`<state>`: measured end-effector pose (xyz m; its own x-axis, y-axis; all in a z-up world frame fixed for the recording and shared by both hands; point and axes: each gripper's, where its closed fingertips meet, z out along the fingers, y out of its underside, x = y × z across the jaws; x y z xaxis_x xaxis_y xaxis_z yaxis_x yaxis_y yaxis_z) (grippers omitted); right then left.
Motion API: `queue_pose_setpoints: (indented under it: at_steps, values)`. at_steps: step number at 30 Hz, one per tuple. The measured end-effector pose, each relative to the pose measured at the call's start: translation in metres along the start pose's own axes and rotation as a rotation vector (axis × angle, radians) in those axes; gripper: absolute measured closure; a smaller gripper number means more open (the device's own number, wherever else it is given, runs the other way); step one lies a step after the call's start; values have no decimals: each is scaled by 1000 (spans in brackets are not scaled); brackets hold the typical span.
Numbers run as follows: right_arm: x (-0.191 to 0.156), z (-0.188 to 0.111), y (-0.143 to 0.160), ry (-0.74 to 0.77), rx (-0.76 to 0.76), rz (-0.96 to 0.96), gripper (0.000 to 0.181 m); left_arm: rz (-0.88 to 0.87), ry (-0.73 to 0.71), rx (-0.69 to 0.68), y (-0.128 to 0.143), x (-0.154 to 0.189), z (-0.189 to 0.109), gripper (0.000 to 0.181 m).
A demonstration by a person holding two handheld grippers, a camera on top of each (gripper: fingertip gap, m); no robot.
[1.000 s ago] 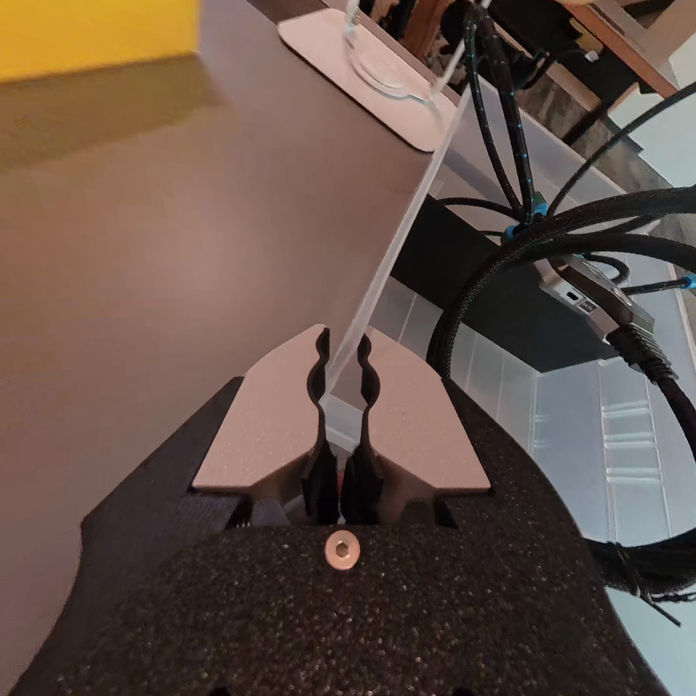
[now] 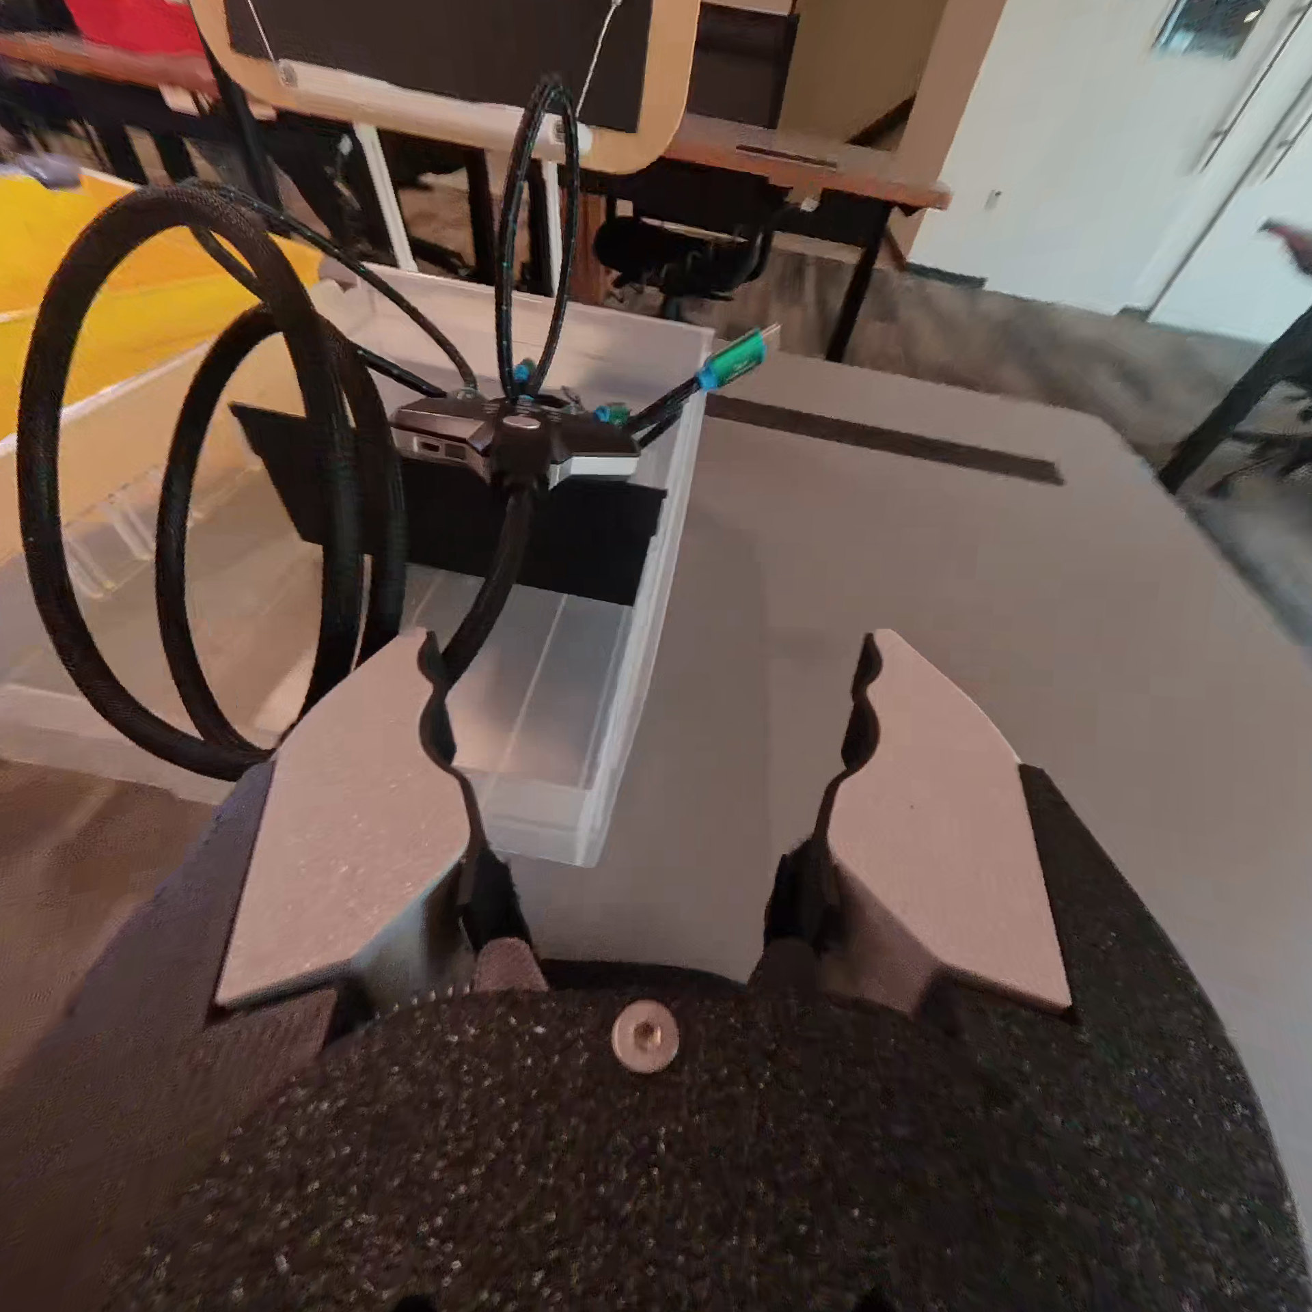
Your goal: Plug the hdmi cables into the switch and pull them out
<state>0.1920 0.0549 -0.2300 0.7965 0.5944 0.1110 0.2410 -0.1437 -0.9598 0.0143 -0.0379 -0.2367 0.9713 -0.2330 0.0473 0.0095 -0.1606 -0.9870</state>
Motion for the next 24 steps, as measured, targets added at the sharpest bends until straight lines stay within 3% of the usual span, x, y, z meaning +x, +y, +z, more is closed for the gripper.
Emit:
queue_pose_setpoints:
  at_steps: [3,9,13,17,19,22,24]
  values:
    - [-1,6,5,-17,0,48,77,-4,-26,-71,15,-2,10,89]
    - [3,2,-6,-31,-5,-56,89,8,-31,-167,34,0,21,92]
    - [-1,4,-1,-113,-22,11,100,0,-7,-195,38,4,28,117]
    - [13,-12,-19,-142,47,78,122,32,-24,-221,42,1,30,133]
    - [15,-15,-7,-182,-54,66,133,23,-21,-220,43,1,30,133]
    - [-2,-7,33,-240,-280,-29,116,21,-19,-217,43,1,32,132]
    - [-8,5,42,-206,-290,-93,118,10,-4,-244,48,2,33,128]
